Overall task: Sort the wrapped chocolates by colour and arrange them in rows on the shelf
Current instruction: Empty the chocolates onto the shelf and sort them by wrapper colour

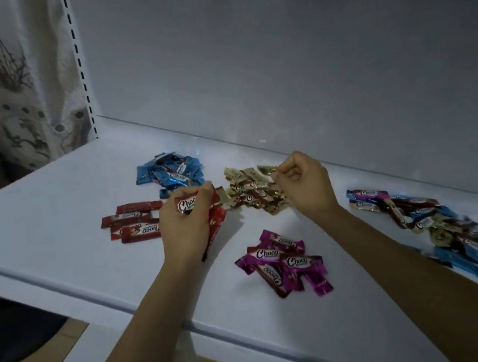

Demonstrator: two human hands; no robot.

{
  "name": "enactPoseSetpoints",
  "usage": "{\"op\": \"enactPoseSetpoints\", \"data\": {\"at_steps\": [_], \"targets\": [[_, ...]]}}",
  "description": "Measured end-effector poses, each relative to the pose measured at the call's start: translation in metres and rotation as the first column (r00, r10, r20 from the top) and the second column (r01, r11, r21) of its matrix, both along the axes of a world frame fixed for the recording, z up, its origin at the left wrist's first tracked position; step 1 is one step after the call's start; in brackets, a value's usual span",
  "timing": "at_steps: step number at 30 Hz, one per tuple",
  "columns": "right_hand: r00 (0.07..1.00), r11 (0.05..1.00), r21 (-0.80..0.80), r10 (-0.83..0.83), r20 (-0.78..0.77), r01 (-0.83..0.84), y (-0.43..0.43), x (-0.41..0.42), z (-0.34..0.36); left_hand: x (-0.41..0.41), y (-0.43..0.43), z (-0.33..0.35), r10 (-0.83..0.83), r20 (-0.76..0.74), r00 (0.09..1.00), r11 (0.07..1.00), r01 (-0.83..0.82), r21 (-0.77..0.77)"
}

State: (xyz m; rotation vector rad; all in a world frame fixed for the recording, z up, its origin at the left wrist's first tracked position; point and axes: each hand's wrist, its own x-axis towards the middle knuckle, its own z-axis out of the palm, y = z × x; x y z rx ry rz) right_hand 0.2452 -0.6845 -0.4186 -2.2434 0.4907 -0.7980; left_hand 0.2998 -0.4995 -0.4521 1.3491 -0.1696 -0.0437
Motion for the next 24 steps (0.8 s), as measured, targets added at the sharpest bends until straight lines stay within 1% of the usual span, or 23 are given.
{"op": "enactPoseSetpoints", "data": {"at_steps": [1,2,3,4,5,7,8,10,11,12,14,15,16,17,18,19,21,24], "targets": [[0.999,0.976,-0.217,-0.018,-0.037,0.01,-0.004,0.004,-0.002,-0.001,0.0,0.0,-0.002,0.008,1.0,1.0,0.002,0.004],[0.996,0.914,-0.406,-0.032,-0.087,-0.006,-0.006,0.006,-0.003,-0.001,0.0,0.0,-0.002,0.018,1.0,1.0,0.001,0.015],[0.987,0.853,-0.521,-0.046,-0.154,-0.041,-0.007,0.008,-0.003,-0.001,0.0,0.0,-0.001,0.027,1.0,1.0,0.0,0.028],[0.973,0.818,-0.569,-0.052,-0.224,-0.087,-0.007,0.009,-0.001,-0.001,0.0,0.0,0.001,0.033,0.999,0.999,-0.002,0.042],[0.954,0.804,-0.581,-0.061,-0.293,-0.127,-0.007,0.01,0.001,-0.001,0.0,0.0,0.002,0.038,0.999,0.999,-0.004,0.049],[0.919,0.816,-0.555,-0.078,-0.386,-0.164,-0.006,0.011,0.003,0.0,0.0,-0.001,0.008,0.05,0.999,0.998,-0.011,0.062],[0.919,0.828,-0.54,-0.083,-0.384,-0.151,-0.008,0.011,0.001,0.001,0.0,0.0,0.009,0.053,0.999,0.998,-0.013,0.069],[0.951,0.85,-0.517,-0.067,-0.303,-0.105,-0.008,0.007,-0.001,-0.001,0.0,0.001,0.01,0.052,0.999,0.998,-0.014,0.067],[0.97,0.867,-0.49,-0.029,-0.24,-0.095,-0.006,0.004,-0.002,-0.001,0.0,0.002,0.016,0.052,0.999,0.998,-0.018,0.057],[0.985,0.9,-0.423,0.034,-0.167,-0.103,0.0,0.001,-0.002,-0.002,0.001,0.002,0.019,0.056,0.998,0.999,-0.022,0.049],[0.98,0.963,-0.182,0.193,-0.047,-0.199,0.021,-0.004,0.002,-0.002,0.001,0.002,0.003,0.082,0.997,0.999,-0.006,0.043],[0.961,0.96,-0.047,0.275,-0.019,-0.276,0.033,-0.006,0.005,-0.002,0.001,0.002,-0.01,0.099,0.995,0.999,0.006,0.04],[0.937,0.935,0.074,0.348,-0.012,-0.347,0.045,-0.005,0.007,-0.002,0.001,0.002,-0.018,0.112,0.993,0.999,0.015,0.03],[0.913,0.902,0.165,0.408,-0.026,-0.399,0.056,-0.004,0.009,-0.003,0.002,0.002,-0.028,0.125,0.992,1.0,0.026,0.014],[0.892,0.877,0.221,0.448,-0.055,-0.427,0.066,-0.003,0.01,-0.004,0.002,0.003,-0.041,0.128,0.991,0.999,0.043,-0.012],[0.879,0.86,0.261,0.471,-0.074,-0.439,0.073,-0.002,0.01,-0.004,0.003,0.004,-0.055,0.116,0.992,0.997,0.062,-0.053],[0.887,0.85,0.322,0.459,-0.061,-0.417,0.08,0.0,0.008,-0.005,0.003,0.006,-0.086,0.09,0.992,0.988,0.097,-0.116],[0.914,0.848,0.398,0.401,-0.052,-0.35,0.08,-0.002,0.008,-0.006,0.003,0.002,-0.137,0.137,0.981,0.985,0.149,-0.083]]}}
